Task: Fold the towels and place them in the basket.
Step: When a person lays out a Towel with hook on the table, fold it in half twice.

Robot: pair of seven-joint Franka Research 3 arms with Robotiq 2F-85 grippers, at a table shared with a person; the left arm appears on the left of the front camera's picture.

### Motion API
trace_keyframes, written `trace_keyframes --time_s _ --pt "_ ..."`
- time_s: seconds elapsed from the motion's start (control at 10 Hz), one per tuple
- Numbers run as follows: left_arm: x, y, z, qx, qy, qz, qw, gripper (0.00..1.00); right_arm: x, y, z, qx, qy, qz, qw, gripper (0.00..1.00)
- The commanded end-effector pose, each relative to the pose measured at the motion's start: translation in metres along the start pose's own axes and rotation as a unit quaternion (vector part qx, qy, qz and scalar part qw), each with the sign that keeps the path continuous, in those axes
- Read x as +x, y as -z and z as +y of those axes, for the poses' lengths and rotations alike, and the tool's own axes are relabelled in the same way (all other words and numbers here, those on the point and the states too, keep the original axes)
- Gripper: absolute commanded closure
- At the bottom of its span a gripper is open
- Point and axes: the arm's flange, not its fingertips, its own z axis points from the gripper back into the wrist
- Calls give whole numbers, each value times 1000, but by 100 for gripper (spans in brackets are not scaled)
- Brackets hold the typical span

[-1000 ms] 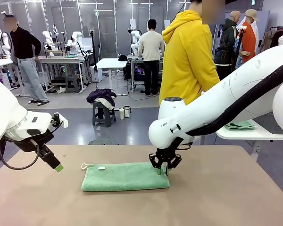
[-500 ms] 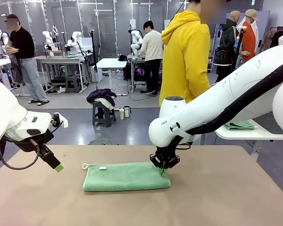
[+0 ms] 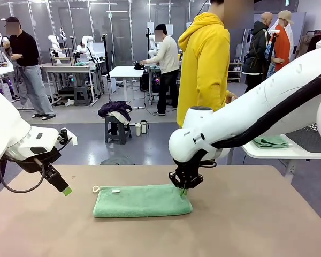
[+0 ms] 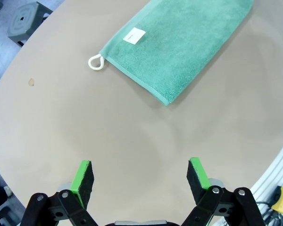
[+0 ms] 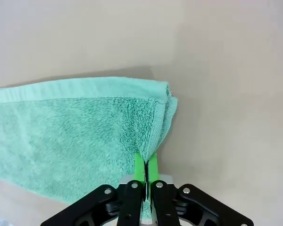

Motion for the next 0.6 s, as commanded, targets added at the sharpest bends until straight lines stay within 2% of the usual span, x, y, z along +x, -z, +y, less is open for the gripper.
trace_keyframes --time_s 0.0,0.5 --pt "2 2 -1 6 -6 -2 1000 0 -13 -21 -10 12 -16 -8 1000 100" --pt "2 2 -1 6 -6 -2 1000 0 -16 -39 -17 2 -27 -18 999 100"
